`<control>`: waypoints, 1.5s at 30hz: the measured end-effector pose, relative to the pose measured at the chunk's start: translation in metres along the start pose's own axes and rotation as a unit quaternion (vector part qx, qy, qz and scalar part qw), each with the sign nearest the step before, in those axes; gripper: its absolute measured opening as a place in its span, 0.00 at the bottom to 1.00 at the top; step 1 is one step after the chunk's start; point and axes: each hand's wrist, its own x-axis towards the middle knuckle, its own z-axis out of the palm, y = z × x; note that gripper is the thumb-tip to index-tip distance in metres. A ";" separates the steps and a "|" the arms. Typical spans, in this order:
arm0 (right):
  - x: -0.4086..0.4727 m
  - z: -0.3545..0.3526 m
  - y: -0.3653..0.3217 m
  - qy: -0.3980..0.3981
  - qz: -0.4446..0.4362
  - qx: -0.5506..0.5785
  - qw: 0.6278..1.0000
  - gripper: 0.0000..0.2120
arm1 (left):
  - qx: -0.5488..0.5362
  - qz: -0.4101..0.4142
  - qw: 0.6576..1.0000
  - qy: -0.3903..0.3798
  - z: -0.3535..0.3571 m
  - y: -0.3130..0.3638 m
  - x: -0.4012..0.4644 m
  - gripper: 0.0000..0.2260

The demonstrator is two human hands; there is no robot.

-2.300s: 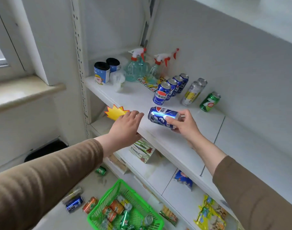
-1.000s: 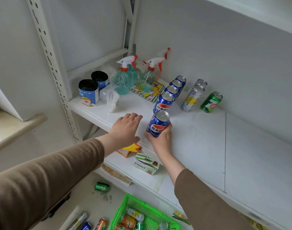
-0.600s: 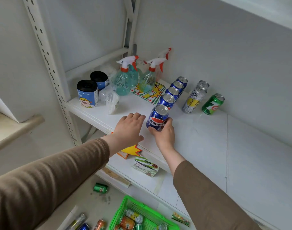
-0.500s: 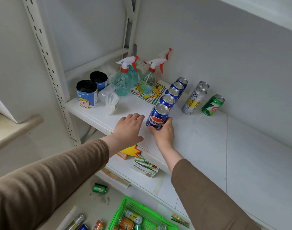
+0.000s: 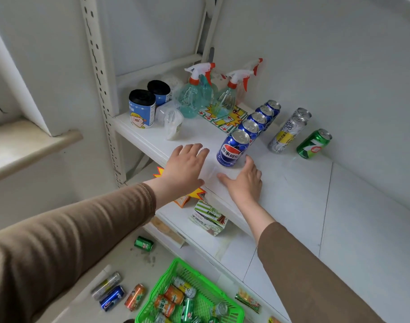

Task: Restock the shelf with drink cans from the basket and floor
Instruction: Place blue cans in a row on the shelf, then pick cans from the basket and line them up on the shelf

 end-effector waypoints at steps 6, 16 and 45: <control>-0.088 -0.010 0.045 0.021 -0.190 -0.094 0.977 0.44 | 0.012 -0.013 0.999 0.044 0.016 0.032 -0.074 0.37; -0.209 0.003 0.147 -0.027 -0.356 -0.143 0.923 0.42 | 0.024 -0.075 0.997 -0.026 0.112 0.124 -0.220 0.45; -0.328 0.438 0.464 -0.335 -0.171 -0.169 0.911 0.39 | -0.032 -0.106 0.938 -0.329 0.596 0.165 -0.363 0.46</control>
